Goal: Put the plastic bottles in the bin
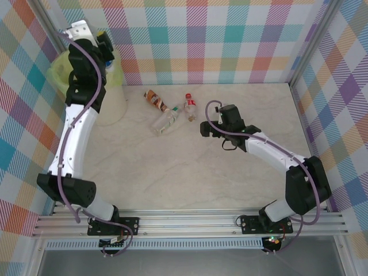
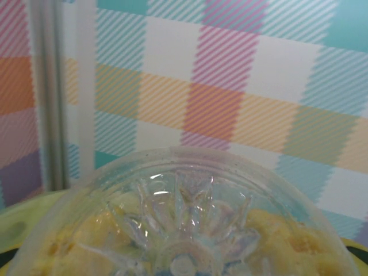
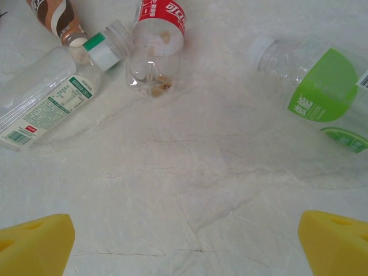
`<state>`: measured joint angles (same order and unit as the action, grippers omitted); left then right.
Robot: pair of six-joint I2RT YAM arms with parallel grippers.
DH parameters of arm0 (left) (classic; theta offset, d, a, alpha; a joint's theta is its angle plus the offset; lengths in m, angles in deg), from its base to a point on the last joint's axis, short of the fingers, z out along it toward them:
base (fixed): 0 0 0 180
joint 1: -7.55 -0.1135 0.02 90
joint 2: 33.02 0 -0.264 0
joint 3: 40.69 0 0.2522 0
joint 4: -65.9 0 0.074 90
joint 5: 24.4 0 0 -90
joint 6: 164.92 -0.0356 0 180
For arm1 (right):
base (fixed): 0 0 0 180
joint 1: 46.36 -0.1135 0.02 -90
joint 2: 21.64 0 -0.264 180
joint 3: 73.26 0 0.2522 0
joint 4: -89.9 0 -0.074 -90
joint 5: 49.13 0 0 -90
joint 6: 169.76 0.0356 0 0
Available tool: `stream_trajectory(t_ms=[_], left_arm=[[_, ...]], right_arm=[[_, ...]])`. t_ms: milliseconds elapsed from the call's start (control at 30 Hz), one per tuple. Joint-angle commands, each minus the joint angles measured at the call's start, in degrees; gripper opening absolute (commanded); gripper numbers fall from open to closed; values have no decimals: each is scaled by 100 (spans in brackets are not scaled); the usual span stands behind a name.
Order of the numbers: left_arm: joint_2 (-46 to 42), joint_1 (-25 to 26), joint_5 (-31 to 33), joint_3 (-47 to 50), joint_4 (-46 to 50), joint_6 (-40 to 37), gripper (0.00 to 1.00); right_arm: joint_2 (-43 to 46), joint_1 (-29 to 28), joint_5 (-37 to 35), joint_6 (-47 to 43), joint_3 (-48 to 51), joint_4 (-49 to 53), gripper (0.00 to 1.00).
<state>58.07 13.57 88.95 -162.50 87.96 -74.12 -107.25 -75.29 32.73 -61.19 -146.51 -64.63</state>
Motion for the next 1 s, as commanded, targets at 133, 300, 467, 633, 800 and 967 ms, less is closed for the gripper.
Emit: stream_trajectory(t_ms=[133,300,467,633,800,967], left_arm=[[1360,-794,562,-1411,1182,163,62],[2283,-1015,548,-2942,2590,487,82],[3480,-1028,271,-5451,4248,302,100],[3591,-1161,-455,-5831,4466,587,100],[3320,-1182,-1052,-5700,4557,751,100],[2485,-1182,-1735,-4643,4358,1142,100]], right_arm=[[-162,151,214,-390,-245,64,100],[-587,545,458,-1715,-736,512,100],[-1178,1020,1009,-2674,-1424,1130,100],[-1764,1405,1149,-3250,-1967,1438,100],[-2347,1755,1306,-3640,-2513,1820,100],[-2834,1977,1751,-3906,-2874,1988,100]])
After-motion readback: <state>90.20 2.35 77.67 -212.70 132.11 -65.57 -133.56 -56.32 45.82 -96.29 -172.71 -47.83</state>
